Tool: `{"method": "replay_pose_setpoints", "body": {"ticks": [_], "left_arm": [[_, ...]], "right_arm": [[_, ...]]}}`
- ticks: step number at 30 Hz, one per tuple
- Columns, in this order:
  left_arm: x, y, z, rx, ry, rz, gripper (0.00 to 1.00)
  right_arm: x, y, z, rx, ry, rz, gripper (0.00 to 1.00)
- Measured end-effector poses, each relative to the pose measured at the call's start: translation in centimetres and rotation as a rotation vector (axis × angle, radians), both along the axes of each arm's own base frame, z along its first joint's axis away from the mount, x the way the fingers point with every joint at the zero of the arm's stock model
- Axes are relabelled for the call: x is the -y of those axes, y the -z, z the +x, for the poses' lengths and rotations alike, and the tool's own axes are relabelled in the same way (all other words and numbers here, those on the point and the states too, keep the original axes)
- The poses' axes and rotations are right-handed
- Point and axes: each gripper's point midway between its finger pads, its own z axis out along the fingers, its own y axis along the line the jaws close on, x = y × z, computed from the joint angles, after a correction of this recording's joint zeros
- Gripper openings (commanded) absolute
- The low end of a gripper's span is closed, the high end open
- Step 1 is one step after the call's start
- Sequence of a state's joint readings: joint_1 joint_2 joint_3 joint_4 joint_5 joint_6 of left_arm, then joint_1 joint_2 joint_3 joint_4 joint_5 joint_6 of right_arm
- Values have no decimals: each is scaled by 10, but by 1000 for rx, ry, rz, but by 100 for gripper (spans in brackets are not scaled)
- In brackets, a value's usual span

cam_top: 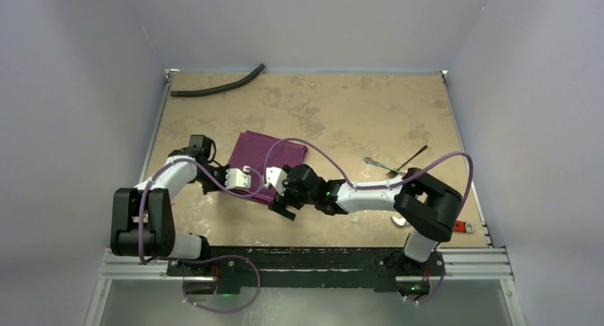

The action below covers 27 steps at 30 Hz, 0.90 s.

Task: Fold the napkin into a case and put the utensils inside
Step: Move the upper triangle-folded napkin to the center of the board, then smooth out the upper triangle-folded napkin at the center of the board.

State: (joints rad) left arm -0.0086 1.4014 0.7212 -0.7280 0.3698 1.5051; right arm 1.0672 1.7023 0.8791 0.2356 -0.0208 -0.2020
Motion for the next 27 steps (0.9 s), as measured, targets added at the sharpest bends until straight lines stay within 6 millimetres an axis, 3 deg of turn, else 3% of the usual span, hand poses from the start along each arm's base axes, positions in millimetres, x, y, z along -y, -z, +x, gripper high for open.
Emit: {"method": "replay_pose_setpoints", "body": {"ticks": [9,15,24,27], "left_arm": [[0,0,-1,-6,-6,-3,0],[0,1,-1,-8,-7,-2,0],[-9,4,2,-17,-54,-17,0],[-10,4,2,-17,-57,-21,0]], "right_arm": [[-19,1,-26,61,-66,71,97],[-17,14,-18,80,-14,62,86],[-17,15,-5,111,78,75,80],[-18,15,-4,120,82,77,71]]}}
